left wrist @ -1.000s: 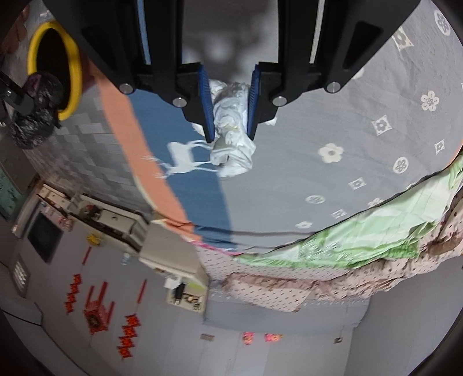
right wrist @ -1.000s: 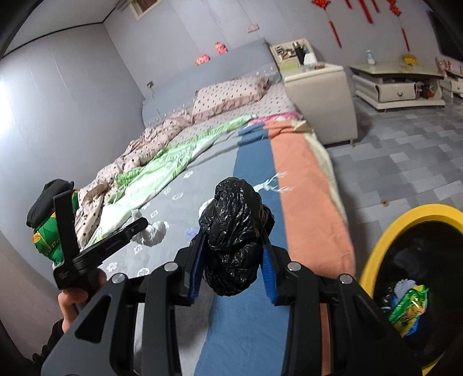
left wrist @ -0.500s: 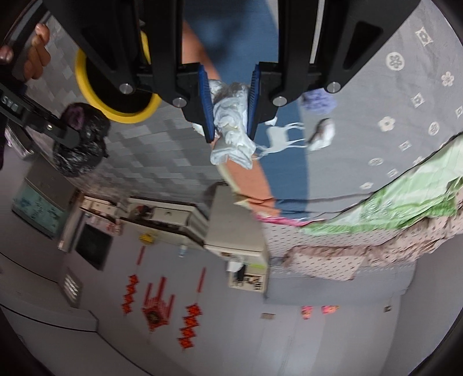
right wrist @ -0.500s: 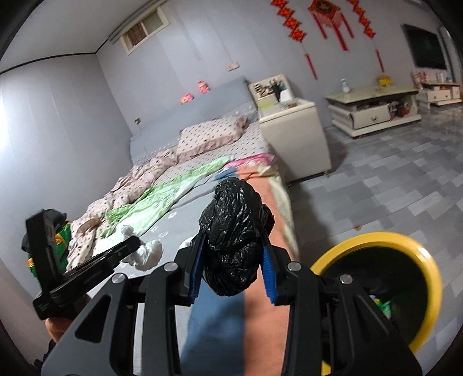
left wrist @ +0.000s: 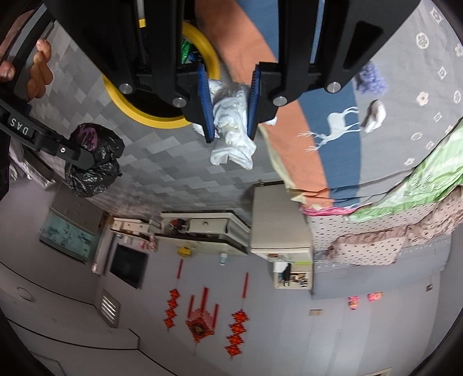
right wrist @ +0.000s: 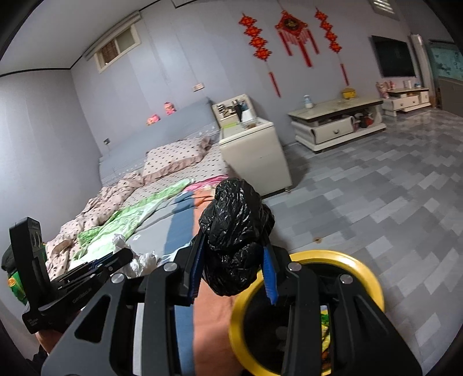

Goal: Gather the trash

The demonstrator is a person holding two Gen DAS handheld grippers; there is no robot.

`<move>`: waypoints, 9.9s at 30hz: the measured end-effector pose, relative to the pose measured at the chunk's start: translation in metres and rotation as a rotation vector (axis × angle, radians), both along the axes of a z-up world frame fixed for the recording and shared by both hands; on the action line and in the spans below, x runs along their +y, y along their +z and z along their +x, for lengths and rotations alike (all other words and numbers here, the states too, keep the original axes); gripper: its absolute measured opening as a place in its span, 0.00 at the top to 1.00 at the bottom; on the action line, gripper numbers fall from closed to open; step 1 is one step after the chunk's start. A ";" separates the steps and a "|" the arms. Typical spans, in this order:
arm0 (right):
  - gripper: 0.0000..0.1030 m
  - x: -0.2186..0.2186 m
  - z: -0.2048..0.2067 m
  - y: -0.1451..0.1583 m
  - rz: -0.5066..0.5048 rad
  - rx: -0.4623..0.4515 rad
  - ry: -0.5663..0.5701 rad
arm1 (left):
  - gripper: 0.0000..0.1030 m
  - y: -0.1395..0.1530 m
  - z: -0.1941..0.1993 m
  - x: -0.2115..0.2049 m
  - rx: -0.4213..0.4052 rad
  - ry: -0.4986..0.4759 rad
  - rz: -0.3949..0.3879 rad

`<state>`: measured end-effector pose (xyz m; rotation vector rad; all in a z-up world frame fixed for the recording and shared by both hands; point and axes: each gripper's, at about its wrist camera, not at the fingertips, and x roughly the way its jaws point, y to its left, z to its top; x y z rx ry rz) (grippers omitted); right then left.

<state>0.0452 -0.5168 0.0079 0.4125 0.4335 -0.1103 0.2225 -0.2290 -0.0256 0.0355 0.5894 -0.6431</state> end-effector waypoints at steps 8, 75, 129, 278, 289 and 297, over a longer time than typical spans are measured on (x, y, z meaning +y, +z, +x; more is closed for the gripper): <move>0.67 -0.034 -0.009 -0.022 0.030 0.042 -0.048 | 0.80 -0.029 0.005 -0.044 0.068 -0.079 0.020; 0.24 0.147 0.149 -0.103 -0.031 0.203 0.285 | 0.27 -0.114 0.173 0.150 0.244 0.355 0.109; 0.74 0.282 0.242 -0.188 0.022 0.389 0.590 | 0.77 -0.150 0.229 0.196 0.298 0.229 0.055; 0.08 0.255 0.020 -0.038 -0.221 -0.072 0.115 | 0.08 0.000 -0.123 0.265 -0.204 0.456 -0.115; 0.08 0.253 0.004 -0.041 -0.214 -0.103 0.107 | 0.08 0.001 -0.135 0.258 -0.253 0.437 -0.099; 0.08 0.253 -0.003 -0.040 -0.228 -0.112 0.095 | 0.08 0.001 -0.137 0.257 -0.255 0.442 -0.102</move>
